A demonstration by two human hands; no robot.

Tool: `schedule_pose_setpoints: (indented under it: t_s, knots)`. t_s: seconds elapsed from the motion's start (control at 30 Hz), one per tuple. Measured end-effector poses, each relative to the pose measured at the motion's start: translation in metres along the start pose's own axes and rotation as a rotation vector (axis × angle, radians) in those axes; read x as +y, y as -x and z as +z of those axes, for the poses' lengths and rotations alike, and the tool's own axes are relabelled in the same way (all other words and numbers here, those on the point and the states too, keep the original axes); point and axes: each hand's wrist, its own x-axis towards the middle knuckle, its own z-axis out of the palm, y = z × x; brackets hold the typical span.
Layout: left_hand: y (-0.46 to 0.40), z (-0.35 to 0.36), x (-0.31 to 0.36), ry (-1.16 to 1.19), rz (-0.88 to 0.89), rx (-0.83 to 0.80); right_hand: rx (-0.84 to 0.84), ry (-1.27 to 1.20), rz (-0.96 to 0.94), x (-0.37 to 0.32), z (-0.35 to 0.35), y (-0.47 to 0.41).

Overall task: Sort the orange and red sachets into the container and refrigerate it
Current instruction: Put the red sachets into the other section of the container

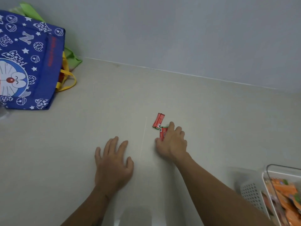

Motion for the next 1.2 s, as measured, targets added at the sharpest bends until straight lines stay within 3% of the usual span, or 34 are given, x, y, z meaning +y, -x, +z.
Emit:
schedule_pose_setpoints:
  t_s: [0.13, 0.33, 0.53, 0.63, 0.77, 0.93, 1.07, 1.2]
  knots:
    - [-0.002, 0.001, 0.001, 0.018, -0.018, 0.002, -0.003, -0.120, 0.010, 0.007, 0.002, -0.011]
    - [-0.002, 0.000, 0.001, 0.006, -0.035, -0.022, -0.087, -0.049, -0.113, 0.024, -0.001, -0.029]
    - [-0.003, -0.001, 0.000, 0.012, -0.042, -0.019, 0.123, -0.023, -0.271, 0.015, -0.010, -0.059]
    - [-0.003, -0.001, 0.001, 0.018, -0.041, -0.020, 0.149, 0.119, -0.425, 0.004, -0.013, -0.076]
    - [-0.003, 0.000, 0.000, 0.018, -0.038, -0.007, -0.038, 0.392, -0.650, -0.005, -0.003, -0.087]
    - [-0.002, -0.001, 0.000, 0.025, -0.050, -0.034, 0.004, 0.500, -0.642, -0.007, 0.008, -0.054]
    - [-0.003, -0.004, -0.002, 0.035, -0.045, -0.045, 0.052, 0.430, -0.621, 0.018, 0.022, 0.010]
    - [0.004, -0.010, -0.003, 0.006, -0.041, -0.171, -0.039, 0.341, -0.496, 0.058, 0.012, 0.086]
